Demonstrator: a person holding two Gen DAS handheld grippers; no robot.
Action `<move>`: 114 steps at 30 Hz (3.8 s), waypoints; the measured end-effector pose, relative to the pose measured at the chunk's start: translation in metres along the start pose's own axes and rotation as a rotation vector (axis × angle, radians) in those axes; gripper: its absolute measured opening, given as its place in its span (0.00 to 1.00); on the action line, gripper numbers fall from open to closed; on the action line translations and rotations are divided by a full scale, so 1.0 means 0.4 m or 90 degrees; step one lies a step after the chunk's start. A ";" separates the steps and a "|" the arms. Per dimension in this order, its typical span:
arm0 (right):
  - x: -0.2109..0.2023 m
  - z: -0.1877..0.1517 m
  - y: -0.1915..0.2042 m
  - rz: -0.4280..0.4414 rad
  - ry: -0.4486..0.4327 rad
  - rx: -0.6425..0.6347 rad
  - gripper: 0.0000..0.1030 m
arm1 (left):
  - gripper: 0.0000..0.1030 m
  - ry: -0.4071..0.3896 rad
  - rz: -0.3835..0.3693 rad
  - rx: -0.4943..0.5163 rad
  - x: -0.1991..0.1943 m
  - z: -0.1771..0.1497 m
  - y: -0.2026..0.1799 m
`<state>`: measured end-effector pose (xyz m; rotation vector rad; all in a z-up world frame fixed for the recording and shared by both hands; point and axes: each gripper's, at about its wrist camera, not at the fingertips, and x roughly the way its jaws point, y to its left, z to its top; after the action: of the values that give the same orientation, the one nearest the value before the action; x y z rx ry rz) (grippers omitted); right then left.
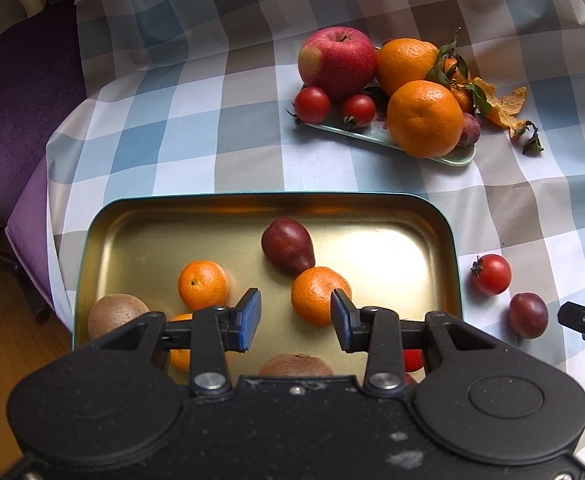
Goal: Organize fruits
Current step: 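Close the right gripper on another passion fruit on the cloth, then close the left gripper on a red tomato while the right holds the passion fruit, then carry the tomato over the tin tray with the left gripper while the right carries the passion fruit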
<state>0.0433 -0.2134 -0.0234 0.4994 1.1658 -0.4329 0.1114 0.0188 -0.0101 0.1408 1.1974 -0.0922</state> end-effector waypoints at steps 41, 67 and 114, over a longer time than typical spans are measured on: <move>-0.007 -0.070 -0.067 -0.010 -0.033 -0.081 0.42 | 0.39 -0.031 -0.126 0.002 -0.010 0.018 -0.202; 0.024 -0.115 -0.144 0.016 -0.027 -0.068 0.42 | 0.45 -0.040 -0.038 0.068 0.091 0.000 -0.385; 0.028 -0.131 -0.106 -0.041 -0.053 -0.110 0.42 | 0.32 -0.072 -0.073 -0.035 -0.043 0.011 -0.209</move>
<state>-0.0163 -0.2184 -0.0563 0.2923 1.1286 -0.4001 0.0973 -0.0644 0.0025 0.0179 1.0936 -0.1651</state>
